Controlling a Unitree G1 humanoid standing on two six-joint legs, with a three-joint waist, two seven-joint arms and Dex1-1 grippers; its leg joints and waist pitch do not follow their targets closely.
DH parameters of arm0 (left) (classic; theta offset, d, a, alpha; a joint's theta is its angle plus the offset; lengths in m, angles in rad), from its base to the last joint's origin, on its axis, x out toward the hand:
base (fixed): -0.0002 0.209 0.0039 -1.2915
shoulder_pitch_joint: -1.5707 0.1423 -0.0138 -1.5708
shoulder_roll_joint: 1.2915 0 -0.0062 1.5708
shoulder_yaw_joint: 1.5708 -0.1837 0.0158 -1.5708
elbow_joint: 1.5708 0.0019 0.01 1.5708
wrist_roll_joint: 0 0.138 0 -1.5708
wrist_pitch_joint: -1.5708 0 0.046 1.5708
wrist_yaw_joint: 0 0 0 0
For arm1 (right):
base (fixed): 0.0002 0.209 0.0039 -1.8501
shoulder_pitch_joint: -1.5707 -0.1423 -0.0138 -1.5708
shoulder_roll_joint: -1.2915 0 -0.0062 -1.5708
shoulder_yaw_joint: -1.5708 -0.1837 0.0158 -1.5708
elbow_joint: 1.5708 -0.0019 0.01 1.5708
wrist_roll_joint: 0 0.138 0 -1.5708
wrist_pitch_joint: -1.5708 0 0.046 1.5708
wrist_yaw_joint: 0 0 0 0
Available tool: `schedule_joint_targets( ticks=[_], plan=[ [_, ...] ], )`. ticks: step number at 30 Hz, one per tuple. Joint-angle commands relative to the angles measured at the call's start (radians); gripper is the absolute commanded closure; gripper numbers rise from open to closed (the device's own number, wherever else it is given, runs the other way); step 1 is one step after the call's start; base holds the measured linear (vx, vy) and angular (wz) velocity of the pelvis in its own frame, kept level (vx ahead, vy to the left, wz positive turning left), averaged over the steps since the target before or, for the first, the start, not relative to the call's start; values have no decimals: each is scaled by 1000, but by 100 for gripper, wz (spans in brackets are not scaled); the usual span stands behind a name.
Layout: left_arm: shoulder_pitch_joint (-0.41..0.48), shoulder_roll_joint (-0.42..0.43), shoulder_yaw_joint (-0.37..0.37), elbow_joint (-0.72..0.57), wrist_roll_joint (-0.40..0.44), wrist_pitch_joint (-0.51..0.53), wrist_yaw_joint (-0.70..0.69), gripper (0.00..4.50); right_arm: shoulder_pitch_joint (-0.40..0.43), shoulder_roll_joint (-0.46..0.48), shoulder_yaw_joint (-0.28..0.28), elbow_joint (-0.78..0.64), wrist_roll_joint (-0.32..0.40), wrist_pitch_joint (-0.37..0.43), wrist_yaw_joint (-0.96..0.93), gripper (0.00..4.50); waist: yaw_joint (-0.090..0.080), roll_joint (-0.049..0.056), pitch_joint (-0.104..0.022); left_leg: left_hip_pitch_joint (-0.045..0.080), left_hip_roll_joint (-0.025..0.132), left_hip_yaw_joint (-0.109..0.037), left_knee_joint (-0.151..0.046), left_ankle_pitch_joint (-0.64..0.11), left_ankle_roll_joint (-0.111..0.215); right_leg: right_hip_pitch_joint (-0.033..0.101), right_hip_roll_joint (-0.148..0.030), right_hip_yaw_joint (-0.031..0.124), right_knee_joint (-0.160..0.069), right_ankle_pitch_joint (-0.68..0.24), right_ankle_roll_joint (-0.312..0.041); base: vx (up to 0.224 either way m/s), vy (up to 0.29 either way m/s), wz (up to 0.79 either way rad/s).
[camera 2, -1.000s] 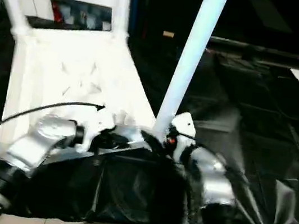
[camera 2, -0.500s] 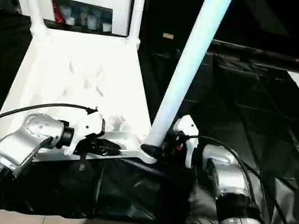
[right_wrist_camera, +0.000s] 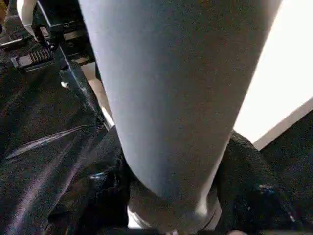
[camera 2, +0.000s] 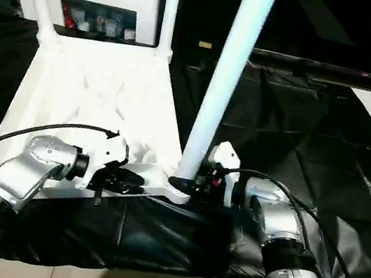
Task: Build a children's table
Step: Rotate leg to tighten
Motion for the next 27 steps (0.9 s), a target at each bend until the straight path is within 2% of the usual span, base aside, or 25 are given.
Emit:
schedule_joint_targets(
  ticks=[1, 3, 4, 6, 10, 19, 21, 23, 25, 26, 27],
  plan=[
    [1, 7, -14, 69, 28, 39, 21, 392, 18, 19, 51, 10, 7, 13, 73, 246, 5, 7, -42, -2, 36, -7, -64, -109, 70, 51, -63, 41, -73, -66, -257, 0, 0, 0],
    [-1, 5, -12, 73, 23, 38, 22, 395, 17, 20, 51, 12, 7, 12, 73, 246, 4, 8, -42, -2, 35, -6, -63, -109, 72, 51, -62, 41, -71, -45, -265, 0, 0, 0],
    [-1, 4, -12, 73, 23, 38, 22, 416, 17, 20, 51, 12, 7, 12, 73, 247, 5, 8, -42, -2, 35, -6, -63, -113, 74, 51, -63, 42, -72, -47, -267, 0, 0, 0],
    [-3, 2, -7, 73, 13, 44, 24, 416, 16, 20, 54, 14, 4, 8, 73, 247, 6, 8, -42, -2, 35, -6, -63, -118, 73, 52, -64, 42, -72, -54, -268, 0, 0, 0],
    [4, 4, -8, 58, -9, 51, 4, 447, 15, 25, 63, 18, -2, 2, 73, 250, 5, 8, -42, -3, 36, -7, -64, -122, 72, 52, -64, 42, -73, -65, -266, 0, 0, 0],
    [17, -8, -21, 47, -11, 56, 13, 450, 21, 41, 63, 16, -4, 11, 62, 250, 4, 8, -42, -2, 36, -6, -63, -121, 74, 51, -64, 42, -74, -68, -264, 0, 0, 0],
    [15, -13, -22, 53, -11, 51, 19, 450, 37, 54, 56, -1, 1, 21, 32, 250, 3, 9, -41, -3, 36, -6, -64, -122, 73, 51, -63, 42, -74, -67, -264, 0, 0, 0],
    [11, -18, -22, 59, -11, 48, 27, 450, 58, 74, 48, -22, -3, 31, -29, 250, 3, 6, -41, -3, 35, -6, -64, -125, 69, 52, -63, 43, -76, -78, -254, 0, 0, 0],
    [-4, -35, -18, 78, -6, 39, 53, 450, 92, 117, 36, -41, -41, 18, -190, 251, -1, 8, -32, -4, 35, -8, -74, -165, 48, 47, -64, 44, -86, -162, -228, 0, 0, 0],
    [-4, -35, -18, 78, -6, 39, 53, 450, 92, 117, 36, -41, -41, 18, -190, 251, -2, 8, -29, -3, 34, -10, -78, -193, 37, 47, -64, 43, -91, -215, -213, 0, 0, 0],
    [-10, -44, -17, 83, -4, 36, 63, 450, 105, 135, 32, -49, -53, 16, -246, 252, -7, 5, -22, 3, 34, -13, -83, -270, 15, 41, -66, 43, -105, -357, -176, 0, 0, 0]
  ],
)
